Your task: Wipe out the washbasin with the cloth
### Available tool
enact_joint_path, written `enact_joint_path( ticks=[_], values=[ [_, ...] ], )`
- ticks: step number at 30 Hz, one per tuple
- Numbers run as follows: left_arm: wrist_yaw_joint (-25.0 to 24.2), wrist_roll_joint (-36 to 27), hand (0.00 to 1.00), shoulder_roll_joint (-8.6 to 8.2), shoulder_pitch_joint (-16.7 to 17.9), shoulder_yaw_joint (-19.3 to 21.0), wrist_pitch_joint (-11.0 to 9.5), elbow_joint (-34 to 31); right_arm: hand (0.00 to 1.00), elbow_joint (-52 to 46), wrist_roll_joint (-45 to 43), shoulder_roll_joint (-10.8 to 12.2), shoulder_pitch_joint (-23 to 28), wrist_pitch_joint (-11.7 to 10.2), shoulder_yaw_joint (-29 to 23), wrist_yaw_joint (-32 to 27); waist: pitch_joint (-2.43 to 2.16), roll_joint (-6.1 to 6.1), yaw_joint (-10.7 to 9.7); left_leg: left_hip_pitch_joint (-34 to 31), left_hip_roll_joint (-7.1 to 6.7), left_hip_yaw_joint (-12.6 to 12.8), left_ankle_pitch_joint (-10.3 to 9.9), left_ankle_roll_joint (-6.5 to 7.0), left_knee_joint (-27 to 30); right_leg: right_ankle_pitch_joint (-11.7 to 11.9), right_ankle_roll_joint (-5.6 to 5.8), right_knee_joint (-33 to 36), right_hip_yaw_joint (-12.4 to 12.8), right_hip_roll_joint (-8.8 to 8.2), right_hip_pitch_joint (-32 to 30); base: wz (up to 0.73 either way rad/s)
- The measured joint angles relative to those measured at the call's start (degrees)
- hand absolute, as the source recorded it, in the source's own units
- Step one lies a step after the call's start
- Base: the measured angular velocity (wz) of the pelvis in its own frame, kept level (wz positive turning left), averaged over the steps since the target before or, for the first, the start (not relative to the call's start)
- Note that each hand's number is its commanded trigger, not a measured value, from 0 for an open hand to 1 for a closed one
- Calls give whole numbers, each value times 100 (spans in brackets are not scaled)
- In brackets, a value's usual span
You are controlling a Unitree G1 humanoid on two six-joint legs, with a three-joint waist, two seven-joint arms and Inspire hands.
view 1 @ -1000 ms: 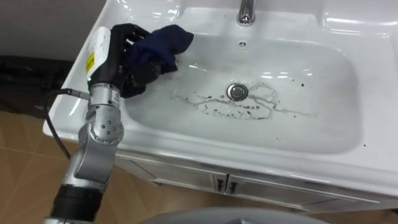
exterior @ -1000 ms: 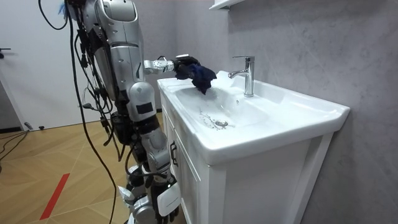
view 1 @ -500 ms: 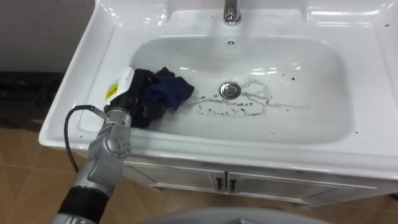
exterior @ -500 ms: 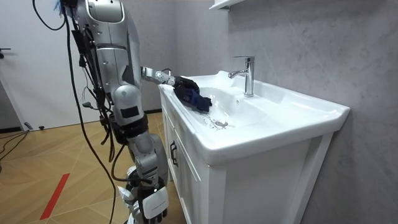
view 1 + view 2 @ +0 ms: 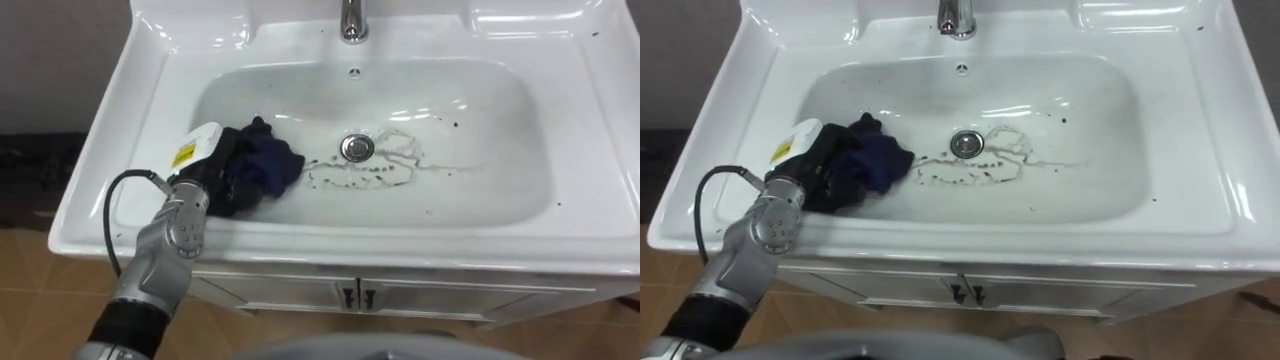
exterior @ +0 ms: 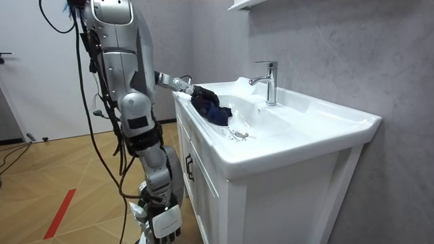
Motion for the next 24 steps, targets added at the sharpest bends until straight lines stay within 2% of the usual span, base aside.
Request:
enact_joint_path(
  ticks=[6, 14, 17, 20, 24],
  values=[
    [-207, 107, 100, 12, -127, -143, 91, 80, 0, -13, 14, -2, -58, 116, -103, 39, -9, 50, -138, -47, 1, 5, -3, 3, -4, -7, 7, -14, 5, -2, -57, -1],
    [-388, 583, 100, 9, -315, -477, 259, 139, 0, 15, 29, -2, -23, 120, -97, -33, -21, 129, -288, -46, 4, 4, -3, 3, -5, -3, 3, -1, -18, -1, -39, 0],
    [-421, 585, 100, -3, -403, -677, 291, 227, 0, 32, 31, -10, -7, 123, -98, -28, -13, 174, -317, 12, 5, 12, -3, 3, -34, -3, 3, 0, 5, -2, -6, -4],
    [-629, 581, 100, 1, -515, -833, 320, 248, 0, 49, 10, -11, -48, 118, -53, -25, -11, 219, -438, -17, 5, 17, -3, 3, -17, -4, 4, -3, 4, -2, -25, 0],
    [-934, 581, 100, 0, -760, -1050, 392, 217, 0, 86, 7, -49, -141, 125, -56, -19, 0, 353, -605, -137, 7, 47, -3, 4, 17, -6, 8, 8, 35, -5, -165, -4]
  ],
)
